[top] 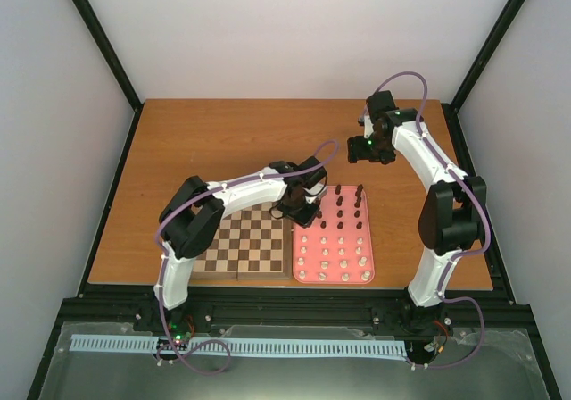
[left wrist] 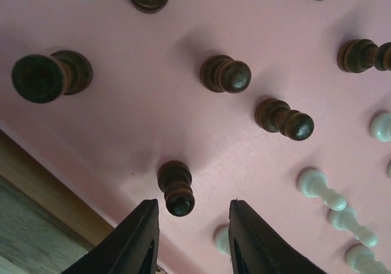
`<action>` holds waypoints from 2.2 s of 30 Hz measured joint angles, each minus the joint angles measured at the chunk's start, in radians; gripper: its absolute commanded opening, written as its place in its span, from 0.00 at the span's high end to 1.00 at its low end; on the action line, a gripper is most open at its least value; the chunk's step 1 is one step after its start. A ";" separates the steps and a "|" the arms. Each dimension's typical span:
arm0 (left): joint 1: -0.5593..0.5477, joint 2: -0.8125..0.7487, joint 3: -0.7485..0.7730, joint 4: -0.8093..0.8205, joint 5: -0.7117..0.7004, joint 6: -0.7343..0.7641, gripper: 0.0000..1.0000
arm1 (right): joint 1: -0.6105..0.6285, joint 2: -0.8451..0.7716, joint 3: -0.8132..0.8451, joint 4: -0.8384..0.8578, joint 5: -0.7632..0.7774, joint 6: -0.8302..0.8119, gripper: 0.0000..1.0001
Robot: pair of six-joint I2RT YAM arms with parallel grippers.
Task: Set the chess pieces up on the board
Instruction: Pick up the chess piece from the storage box, then place the chess piece on the chessboard.
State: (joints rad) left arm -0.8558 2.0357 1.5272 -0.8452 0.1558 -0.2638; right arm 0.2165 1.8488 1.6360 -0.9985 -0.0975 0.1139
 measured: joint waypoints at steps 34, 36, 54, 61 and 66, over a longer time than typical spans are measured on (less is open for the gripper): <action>0.013 -0.071 0.024 -0.070 -0.073 -0.003 0.99 | 0.000 0.004 0.000 0.000 0.000 0.000 0.20; 0.026 -0.134 0.023 -0.091 -0.089 -0.008 0.99 | 0.000 0.004 0.000 0.000 -0.001 0.000 0.20; 0.468 -0.401 -0.298 -0.121 -0.215 -0.039 0.99 | 0.000 0.003 0.000 0.001 -0.016 0.000 0.20; 0.547 -0.371 -0.298 -0.113 -0.243 -0.038 0.99 | 0.000 0.004 -0.001 0.001 -0.015 0.000 0.20; 0.557 -0.367 -0.317 -0.110 -0.250 -0.037 0.99 | 0.000 0.003 -0.001 0.001 -0.016 0.000 0.21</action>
State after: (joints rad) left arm -0.2993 1.6691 1.2102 -0.9554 -0.0944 -0.3008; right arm 0.2161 1.8523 1.6352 -0.9977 -0.1131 0.1135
